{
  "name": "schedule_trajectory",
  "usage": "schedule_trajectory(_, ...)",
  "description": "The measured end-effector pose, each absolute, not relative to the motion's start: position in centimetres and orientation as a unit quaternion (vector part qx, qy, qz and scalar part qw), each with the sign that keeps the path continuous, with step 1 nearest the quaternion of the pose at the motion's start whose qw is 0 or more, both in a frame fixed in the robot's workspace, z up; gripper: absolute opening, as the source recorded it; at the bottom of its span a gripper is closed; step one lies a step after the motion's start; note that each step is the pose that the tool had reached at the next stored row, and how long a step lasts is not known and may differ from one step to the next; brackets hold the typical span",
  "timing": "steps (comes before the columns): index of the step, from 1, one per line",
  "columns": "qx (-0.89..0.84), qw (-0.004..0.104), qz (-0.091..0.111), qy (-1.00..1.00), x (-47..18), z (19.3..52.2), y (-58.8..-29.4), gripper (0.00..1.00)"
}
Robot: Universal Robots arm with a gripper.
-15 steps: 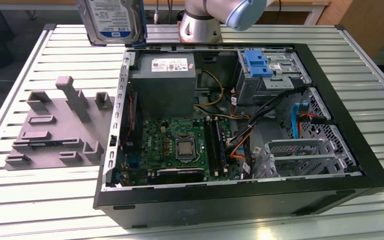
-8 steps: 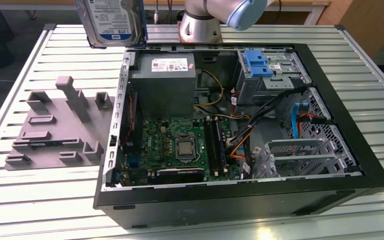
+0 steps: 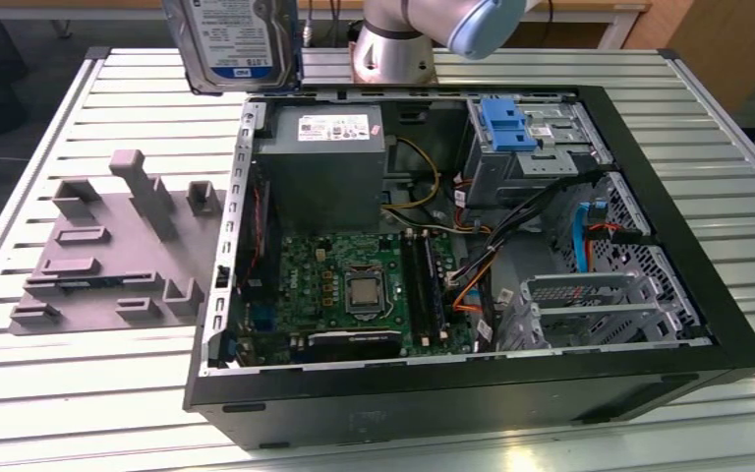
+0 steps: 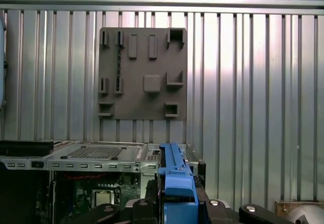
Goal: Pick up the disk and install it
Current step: 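Pick up the disk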
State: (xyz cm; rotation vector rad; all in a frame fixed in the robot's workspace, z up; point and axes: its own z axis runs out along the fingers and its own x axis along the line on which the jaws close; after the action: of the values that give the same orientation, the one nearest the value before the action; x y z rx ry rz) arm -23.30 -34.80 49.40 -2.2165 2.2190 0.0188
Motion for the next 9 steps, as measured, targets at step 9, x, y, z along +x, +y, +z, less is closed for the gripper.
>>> schedule_trajectory(9,-0.707,0.003,0.006,0.707,-21.3,49.4,-34.8,0.36)
